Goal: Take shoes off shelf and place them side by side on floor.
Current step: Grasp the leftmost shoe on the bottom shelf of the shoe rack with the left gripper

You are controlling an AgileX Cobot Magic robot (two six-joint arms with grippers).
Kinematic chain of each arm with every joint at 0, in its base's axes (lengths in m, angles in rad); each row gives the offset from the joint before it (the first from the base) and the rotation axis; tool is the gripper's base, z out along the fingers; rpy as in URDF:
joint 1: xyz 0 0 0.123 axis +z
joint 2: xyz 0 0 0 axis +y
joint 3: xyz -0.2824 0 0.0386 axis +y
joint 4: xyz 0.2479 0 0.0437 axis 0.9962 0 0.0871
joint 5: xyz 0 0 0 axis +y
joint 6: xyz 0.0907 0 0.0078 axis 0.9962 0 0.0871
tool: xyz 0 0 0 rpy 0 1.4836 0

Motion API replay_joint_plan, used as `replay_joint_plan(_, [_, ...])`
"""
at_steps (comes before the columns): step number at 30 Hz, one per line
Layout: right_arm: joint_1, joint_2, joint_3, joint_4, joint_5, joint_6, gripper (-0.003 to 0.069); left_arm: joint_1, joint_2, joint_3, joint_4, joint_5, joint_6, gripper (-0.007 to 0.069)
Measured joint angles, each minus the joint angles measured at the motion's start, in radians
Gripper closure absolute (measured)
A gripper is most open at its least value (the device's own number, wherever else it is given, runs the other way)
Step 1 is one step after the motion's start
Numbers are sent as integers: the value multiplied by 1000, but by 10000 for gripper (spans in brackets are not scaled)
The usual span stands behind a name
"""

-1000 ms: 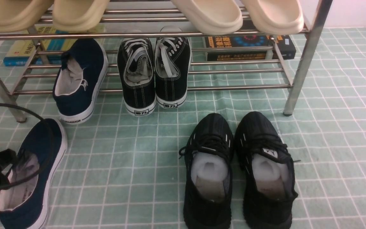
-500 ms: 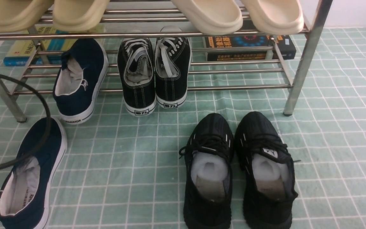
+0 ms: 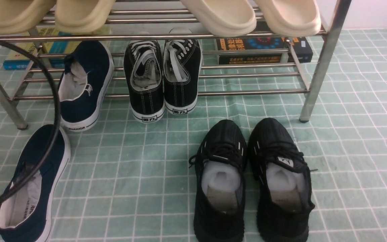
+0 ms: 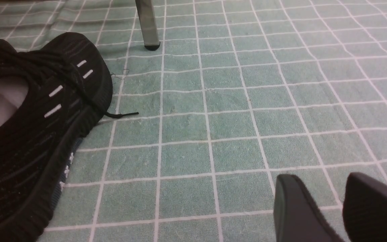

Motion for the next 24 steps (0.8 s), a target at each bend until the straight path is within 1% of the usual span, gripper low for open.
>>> replay_joint_plan(1, [0, 0, 0, 0, 0, 0, 420, 0, 4, -2, 0, -3, 3, 579])
replay_joint_plan(2, [0, 0, 0, 0, 0, 0, 420, 0, 51, -15, 0, -30, 21, 552])
replay_joint_plan(3, [0, 0, 0, 0, 0, 0, 420, 0, 51, -17, 0, -33, 23, 549])
replay_joint_plan(4, [0, 0, 0, 0, 0, 0, 420, 0, 113, -40, -2, -52, 32, 513])
replay_joint_plan(6, [0, 0, 0, 0, 0, 0, 420, 0, 168, -67, -6, -68, 33, 470])
replay_joint_plan(10, [0, 0, 0, 0, 0, 0, 420, 0, 284, -137, -27, -115, 24, 360])
replay_joint_plan(12, [0, 0, 0, 0, 0, 0, 420, 0, 348, -177, -41, -128, 65, 292])
replay_joint_plan(14, [0, 0, 0, 0, 0, 0, 420, 0, 376, -200, -53, -131, 98, 260])
replay_joint_plan(15, [0, 0, 0, 0, 0, 0, 420, 0, 423, -226, -78, -138, 131, 225])
replay_joint_plan(16, [0, 0, 0, 0, 0, 0, 420, 0, 427, -226, -78, -139, 131, 221])
replay_joint_plan(18, [0, 0, 0, 0, 0, 0, 420, 0, 486, -248, -129, -178, 136, 193])
replay_joint_plan(20, [0, 0, 0, 0, 0, 0, 420, -4, 522, -254, -147, -213, 140, 189])
replay_joint_plan(21, [0, 0, 0, 0, 0, 0, 420, -6, 530, -254, -147, -217, 140, 188])
replay_joint_plan(23, [0, 0, 0, 0, 0, 0, 420, -33, 582, -259, -134, -277, 142, 185])
replay_joint_plan(24, [0, 0, 0, 0, 0, 0, 420, -36, 586, -260, -133, -277, 142, 185])
